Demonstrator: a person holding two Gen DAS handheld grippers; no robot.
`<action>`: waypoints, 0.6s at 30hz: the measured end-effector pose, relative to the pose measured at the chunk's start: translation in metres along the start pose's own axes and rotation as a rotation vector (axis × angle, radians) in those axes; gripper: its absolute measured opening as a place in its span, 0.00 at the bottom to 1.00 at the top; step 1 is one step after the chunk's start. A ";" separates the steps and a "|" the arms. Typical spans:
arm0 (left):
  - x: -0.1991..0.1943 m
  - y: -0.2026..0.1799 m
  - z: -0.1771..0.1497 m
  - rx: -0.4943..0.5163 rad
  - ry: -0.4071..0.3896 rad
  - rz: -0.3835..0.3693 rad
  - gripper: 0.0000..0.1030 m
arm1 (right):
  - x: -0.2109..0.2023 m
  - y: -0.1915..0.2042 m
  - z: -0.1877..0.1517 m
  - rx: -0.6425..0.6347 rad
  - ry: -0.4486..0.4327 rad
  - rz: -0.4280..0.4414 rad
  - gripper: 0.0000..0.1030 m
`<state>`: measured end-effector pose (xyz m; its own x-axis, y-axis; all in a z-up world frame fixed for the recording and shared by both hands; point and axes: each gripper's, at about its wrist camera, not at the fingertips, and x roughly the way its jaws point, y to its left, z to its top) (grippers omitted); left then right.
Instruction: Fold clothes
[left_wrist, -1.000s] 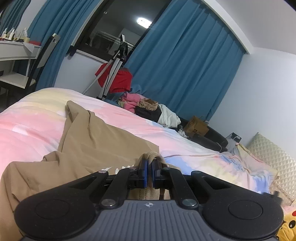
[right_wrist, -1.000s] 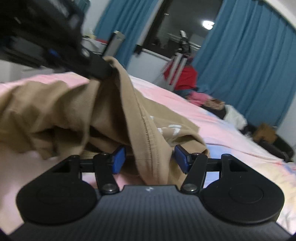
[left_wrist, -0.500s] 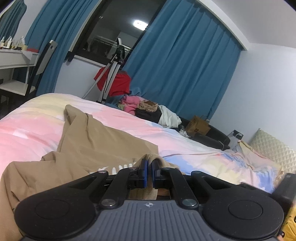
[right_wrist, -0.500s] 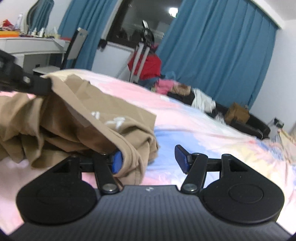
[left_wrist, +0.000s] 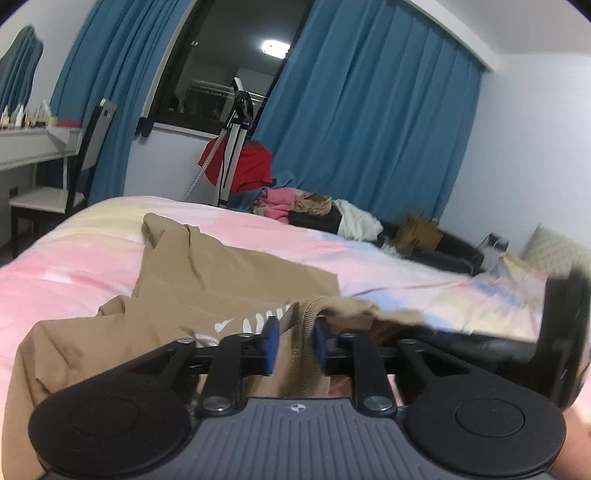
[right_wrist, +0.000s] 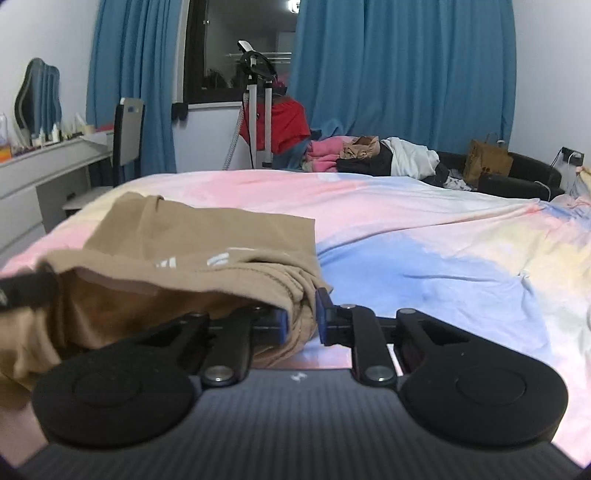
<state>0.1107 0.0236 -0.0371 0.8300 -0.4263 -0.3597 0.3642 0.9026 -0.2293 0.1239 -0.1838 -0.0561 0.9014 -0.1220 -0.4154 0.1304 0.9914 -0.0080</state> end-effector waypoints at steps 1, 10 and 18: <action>0.000 -0.004 -0.003 0.029 0.004 0.011 0.40 | -0.001 -0.002 0.001 0.011 0.002 0.012 0.16; 0.015 -0.049 -0.053 0.336 -0.004 0.153 0.71 | -0.005 -0.017 0.013 0.142 0.015 0.120 0.14; 0.060 -0.078 -0.082 0.474 -0.018 0.400 0.74 | -0.006 -0.033 0.015 0.247 0.010 0.165 0.14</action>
<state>0.0971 -0.0776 -0.1151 0.9465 -0.0522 -0.3186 0.1682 0.9221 0.3485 0.1203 -0.2163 -0.0394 0.9147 0.0416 -0.4019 0.0803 0.9561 0.2817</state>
